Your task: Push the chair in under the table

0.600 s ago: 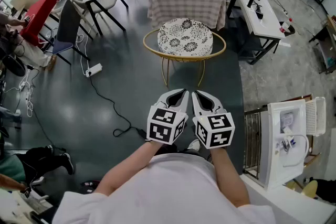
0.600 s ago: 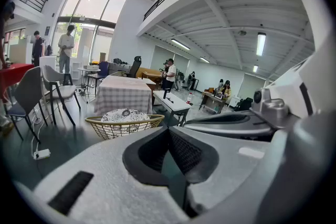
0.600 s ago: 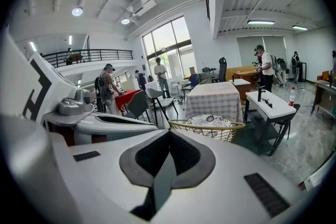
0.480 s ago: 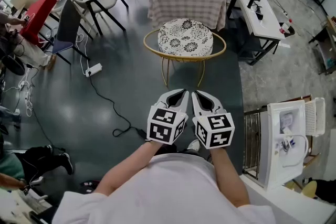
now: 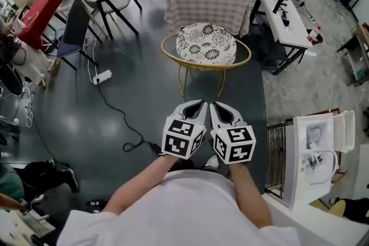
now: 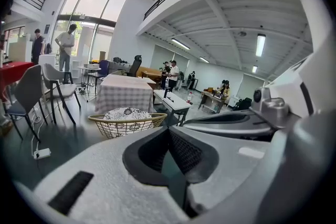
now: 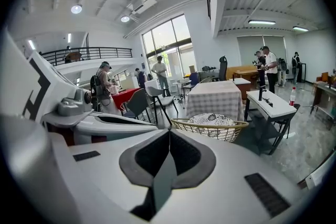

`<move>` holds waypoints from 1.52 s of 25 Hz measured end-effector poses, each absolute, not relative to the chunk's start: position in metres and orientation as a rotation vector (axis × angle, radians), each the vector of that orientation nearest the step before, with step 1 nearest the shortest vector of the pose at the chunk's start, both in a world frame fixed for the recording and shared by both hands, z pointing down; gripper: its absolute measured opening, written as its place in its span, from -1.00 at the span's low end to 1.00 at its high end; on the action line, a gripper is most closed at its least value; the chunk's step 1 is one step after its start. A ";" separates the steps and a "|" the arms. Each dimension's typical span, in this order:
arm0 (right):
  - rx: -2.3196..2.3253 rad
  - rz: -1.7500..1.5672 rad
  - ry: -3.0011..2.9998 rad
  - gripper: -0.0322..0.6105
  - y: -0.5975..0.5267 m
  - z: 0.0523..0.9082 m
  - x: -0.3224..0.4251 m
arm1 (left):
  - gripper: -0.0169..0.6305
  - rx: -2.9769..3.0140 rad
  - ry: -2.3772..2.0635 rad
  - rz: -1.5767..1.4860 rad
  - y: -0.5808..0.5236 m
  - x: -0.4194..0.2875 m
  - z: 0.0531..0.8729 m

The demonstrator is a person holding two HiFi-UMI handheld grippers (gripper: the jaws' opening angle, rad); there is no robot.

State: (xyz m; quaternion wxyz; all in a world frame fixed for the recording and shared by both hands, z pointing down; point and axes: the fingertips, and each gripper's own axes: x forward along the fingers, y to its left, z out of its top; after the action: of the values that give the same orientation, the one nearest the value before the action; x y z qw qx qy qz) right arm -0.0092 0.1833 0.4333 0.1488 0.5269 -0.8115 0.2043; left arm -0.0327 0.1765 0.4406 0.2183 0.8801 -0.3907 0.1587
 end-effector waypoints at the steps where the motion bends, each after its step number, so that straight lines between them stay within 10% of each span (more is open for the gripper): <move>1: 1.519 0.591 -2.328 -0.89 0.182 0.434 -0.012 | -0.93 2.437 -1.079 0.438 0.175 -0.036 0.441; 38: 1.384 0.680 -2.297 -0.89 0.125 0.476 0.002 | -0.93 2.455 -0.966 0.593 0.106 -0.039 0.489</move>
State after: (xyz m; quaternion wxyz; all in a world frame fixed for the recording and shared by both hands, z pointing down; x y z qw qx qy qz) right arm 0.0022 0.1245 0.4757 0.1862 0.4915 -0.8158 0.2413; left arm -0.0392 0.1061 0.4889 0.2171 0.8861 -0.3489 0.2142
